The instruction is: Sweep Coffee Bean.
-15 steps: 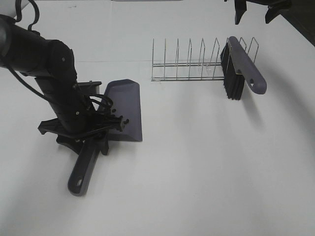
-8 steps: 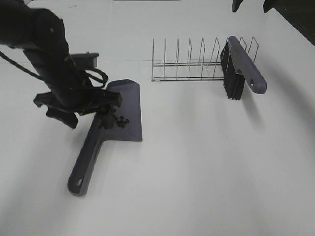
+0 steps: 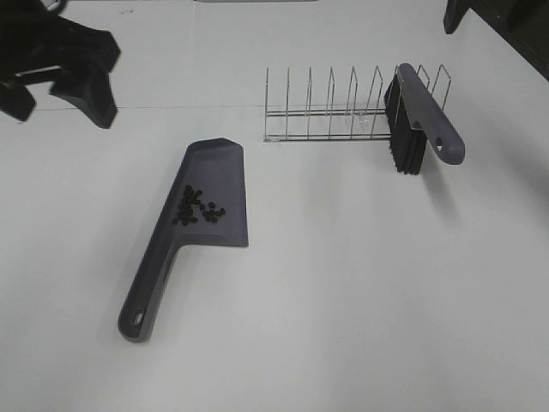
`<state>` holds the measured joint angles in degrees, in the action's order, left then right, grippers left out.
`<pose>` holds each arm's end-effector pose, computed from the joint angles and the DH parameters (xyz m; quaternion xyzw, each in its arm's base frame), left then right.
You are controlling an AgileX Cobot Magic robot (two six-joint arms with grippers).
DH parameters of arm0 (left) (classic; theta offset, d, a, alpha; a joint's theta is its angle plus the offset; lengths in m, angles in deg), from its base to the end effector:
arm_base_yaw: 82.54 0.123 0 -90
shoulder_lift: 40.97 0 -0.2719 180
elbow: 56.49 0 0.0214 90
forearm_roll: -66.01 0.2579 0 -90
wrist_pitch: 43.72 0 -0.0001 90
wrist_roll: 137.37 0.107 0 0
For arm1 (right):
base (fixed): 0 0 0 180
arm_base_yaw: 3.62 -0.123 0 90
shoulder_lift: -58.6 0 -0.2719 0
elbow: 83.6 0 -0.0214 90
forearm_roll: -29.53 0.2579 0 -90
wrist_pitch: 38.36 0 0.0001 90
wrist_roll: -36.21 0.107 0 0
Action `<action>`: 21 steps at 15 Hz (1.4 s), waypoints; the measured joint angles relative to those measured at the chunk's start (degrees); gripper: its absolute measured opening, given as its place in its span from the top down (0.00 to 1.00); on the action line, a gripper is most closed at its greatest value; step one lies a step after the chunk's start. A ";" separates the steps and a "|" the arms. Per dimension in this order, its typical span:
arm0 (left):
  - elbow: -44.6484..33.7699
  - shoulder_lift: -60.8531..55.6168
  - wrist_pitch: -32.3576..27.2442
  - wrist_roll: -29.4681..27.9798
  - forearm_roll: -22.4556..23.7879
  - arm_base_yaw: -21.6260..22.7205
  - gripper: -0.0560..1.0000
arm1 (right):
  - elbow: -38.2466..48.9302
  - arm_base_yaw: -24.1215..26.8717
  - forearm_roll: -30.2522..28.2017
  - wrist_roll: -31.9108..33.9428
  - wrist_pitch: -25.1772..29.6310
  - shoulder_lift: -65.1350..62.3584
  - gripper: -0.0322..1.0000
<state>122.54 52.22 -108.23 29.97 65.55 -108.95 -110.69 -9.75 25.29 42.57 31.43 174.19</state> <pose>0.2797 -0.1398 0.2974 0.1166 0.9758 -0.0655 0.1731 0.4126 0.0368 0.2972 -0.0040 0.9814 -0.0158 0.1910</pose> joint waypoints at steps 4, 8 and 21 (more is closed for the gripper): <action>-11.92 -17.88 -4.87 0.00 0.92 0.00 0.25 | 23.89 0.00 1.72 -1.89 0.00 -19.14 0.38; -27.16 -33.80 -5.10 0.97 0.46 0.00 0.25 | 39.76 0.00 1.95 -4.30 0.06 -34.89 0.38; -47.21 -77.69 3.44 15.58 -5.96 0.00 0.25 | 74.83 0.00 8.48 -11.92 -8.65 -100.15 0.38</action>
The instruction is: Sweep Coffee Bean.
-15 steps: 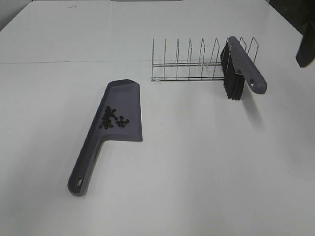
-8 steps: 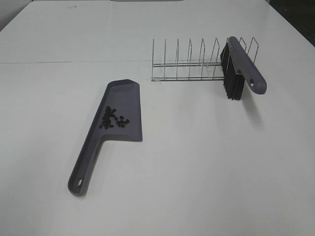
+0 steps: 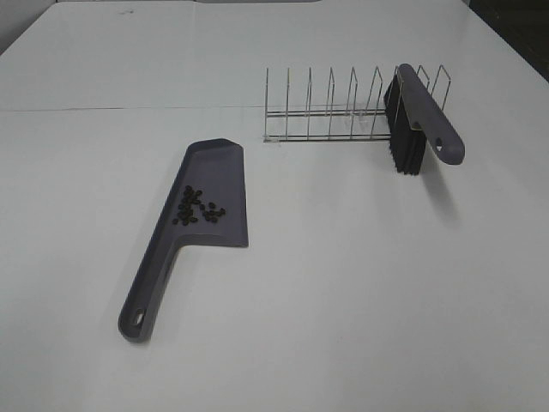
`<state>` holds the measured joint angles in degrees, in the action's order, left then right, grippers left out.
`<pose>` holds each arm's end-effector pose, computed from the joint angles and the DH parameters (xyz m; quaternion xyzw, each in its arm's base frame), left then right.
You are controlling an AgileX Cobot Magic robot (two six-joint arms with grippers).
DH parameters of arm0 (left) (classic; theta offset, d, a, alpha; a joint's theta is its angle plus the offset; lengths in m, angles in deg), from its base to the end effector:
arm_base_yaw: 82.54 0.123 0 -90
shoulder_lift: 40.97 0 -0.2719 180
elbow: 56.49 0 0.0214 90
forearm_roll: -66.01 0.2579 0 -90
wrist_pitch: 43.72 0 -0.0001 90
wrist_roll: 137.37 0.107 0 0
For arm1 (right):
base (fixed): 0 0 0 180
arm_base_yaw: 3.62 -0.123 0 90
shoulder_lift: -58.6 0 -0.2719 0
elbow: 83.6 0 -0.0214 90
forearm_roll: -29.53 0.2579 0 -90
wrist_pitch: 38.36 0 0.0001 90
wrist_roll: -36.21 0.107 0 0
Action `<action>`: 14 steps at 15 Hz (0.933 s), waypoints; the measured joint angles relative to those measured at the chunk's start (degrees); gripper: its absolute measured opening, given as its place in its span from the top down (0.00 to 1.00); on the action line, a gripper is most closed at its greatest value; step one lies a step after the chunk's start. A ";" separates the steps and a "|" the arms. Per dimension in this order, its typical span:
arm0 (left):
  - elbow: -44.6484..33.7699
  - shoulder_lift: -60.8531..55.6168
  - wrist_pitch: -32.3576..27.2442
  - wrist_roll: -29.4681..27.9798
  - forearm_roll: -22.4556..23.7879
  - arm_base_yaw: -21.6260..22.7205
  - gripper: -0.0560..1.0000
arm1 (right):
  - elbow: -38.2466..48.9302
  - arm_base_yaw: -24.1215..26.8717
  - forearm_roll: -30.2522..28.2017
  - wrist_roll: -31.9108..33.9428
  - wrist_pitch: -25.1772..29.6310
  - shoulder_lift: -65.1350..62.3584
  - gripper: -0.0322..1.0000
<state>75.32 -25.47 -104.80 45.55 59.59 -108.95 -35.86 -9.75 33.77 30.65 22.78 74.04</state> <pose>0.0377 -0.0304 0.2686 0.2227 0.8562 -0.1490 0.4417 0.0456 0.0119 0.2707 -0.0893 0.8791 0.0393 0.4665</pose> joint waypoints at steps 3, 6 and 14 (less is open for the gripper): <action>0.00 0.00 0.06 0.29 -0.11 0.00 0.25 | 0.00 0.00 0.97 -1.26 -0.11 -4.18 0.38; 0.00 0.00 0.06 0.46 0.00 0.00 0.25 | 0.00 0.00 0.97 -1.49 -0.11 -4.30 0.38; 0.00 0.00 0.06 2.64 0.34 0.00 0.25 | 0.00 0.00 0.97 -1.49 -0.11 -4.30 0.38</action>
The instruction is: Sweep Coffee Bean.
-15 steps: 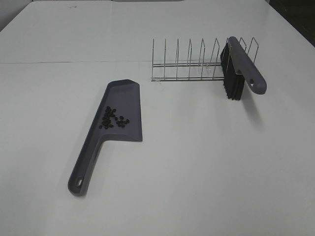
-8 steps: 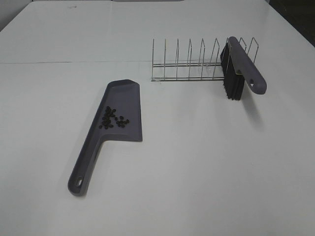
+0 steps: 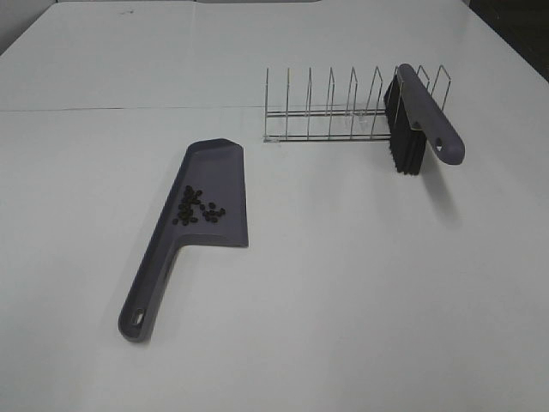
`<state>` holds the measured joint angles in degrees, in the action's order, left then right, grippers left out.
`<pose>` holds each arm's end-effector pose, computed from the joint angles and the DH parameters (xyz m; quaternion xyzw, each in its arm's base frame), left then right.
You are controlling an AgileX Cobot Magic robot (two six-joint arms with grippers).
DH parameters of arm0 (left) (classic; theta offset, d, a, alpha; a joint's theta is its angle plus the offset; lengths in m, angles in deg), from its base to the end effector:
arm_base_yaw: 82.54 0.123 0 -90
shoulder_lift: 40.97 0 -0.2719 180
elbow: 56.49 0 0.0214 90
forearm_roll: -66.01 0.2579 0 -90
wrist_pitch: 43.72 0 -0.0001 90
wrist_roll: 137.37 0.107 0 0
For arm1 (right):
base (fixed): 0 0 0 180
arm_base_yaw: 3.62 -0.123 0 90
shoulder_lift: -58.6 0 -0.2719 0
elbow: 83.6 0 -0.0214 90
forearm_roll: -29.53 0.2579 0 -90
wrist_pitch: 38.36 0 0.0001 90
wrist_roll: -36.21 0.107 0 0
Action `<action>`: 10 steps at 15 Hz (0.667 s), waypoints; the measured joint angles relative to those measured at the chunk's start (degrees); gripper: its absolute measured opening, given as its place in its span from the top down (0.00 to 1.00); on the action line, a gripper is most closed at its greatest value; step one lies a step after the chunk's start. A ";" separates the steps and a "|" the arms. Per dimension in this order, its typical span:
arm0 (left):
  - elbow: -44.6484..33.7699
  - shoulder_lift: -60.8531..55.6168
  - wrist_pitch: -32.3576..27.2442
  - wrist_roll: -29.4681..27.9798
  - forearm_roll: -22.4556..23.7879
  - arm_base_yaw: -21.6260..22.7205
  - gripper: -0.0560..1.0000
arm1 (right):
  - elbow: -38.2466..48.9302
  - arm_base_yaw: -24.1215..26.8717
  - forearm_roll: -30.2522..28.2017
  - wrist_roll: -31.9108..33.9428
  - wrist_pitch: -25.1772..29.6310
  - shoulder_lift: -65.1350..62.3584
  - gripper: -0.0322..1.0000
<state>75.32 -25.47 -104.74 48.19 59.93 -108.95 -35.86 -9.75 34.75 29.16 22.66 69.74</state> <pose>0.0380 -0.0299 0.2686 0.2424 0.8507 -0.1360 0.4461 0.0343 0.0123 0.2741 -0.1001 0.8589 0.0415 0.5006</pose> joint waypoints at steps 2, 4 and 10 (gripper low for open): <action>0.00 0.00 0.00 0.00 0.06 0.00 0.25 | 0.00 0.00 0.00 0.00 0.00 0.00 0.38; 0.00 0.00 0.00 0.00 0.06 0.00 0.25 | 0.00 0.00 0.00 0.00 0.00 0.00 0.38; 0.00 0.00 0.00 0.69 -0.40 0.00 0.25 | 0.00 0.00 0.00 0.00 0.00 0.00 0.38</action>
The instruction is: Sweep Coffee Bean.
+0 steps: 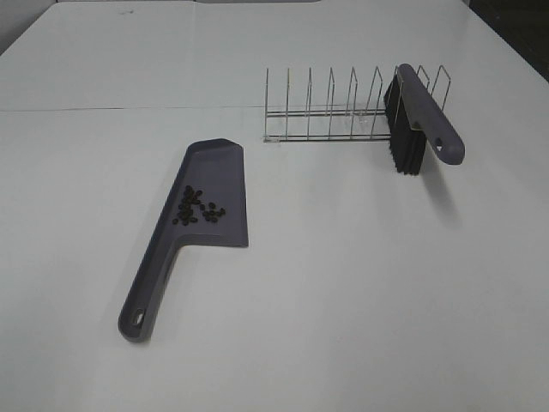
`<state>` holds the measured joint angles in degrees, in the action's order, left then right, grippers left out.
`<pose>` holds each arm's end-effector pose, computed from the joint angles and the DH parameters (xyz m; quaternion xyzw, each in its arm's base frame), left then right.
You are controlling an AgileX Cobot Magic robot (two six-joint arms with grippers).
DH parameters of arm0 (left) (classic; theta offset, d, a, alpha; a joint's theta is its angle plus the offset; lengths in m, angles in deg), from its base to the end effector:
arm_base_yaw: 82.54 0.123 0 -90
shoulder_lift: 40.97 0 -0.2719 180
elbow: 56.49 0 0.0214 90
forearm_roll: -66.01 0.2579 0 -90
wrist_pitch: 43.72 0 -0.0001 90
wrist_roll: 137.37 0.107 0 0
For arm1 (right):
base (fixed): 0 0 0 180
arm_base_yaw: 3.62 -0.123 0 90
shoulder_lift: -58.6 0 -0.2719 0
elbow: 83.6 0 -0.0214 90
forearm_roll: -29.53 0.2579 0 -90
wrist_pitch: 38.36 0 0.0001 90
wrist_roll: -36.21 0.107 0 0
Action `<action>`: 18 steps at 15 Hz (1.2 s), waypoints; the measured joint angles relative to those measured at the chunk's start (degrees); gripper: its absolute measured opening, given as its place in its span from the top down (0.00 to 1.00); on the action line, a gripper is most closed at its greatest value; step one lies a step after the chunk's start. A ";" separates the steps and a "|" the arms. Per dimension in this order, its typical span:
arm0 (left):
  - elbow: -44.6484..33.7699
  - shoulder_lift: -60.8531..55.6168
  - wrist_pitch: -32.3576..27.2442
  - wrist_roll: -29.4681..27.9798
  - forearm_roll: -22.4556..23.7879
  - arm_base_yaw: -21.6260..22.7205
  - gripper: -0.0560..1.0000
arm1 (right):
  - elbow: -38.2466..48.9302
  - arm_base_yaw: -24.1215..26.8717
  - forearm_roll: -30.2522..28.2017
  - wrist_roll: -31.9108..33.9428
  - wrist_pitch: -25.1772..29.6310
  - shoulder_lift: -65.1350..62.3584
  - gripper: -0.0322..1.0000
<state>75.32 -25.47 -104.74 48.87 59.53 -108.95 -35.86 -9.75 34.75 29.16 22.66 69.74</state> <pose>0.0377 -0.0305 0.2687 0.2473 0.8491 -0.1367 0.4462 0.0343 0.0123 0.2741 -0.1001 0.8589 0.0415 0.5006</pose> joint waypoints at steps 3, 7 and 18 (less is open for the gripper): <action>0.00 0.00 0.00 1.03 -0.97 0.00 0.25 | 0.00 0.00 0.00 0.00 0.00 0.00 0.38; 0.00 0.00 0.00 1.03 -0.97 0.00 0.25 | 0.00 0.00 0.00 0.00 0.00 0.00 0.38; 0.00 -7.33 0.00 1.20 -0.97 17.25 0.25 | 0.00 4.64 0.00 0.00 0.00 0.00 0.38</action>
<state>75.32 -32.81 -104.74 50.08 58.56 -91.71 -35.86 -5.11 34.75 29.16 22.66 69.74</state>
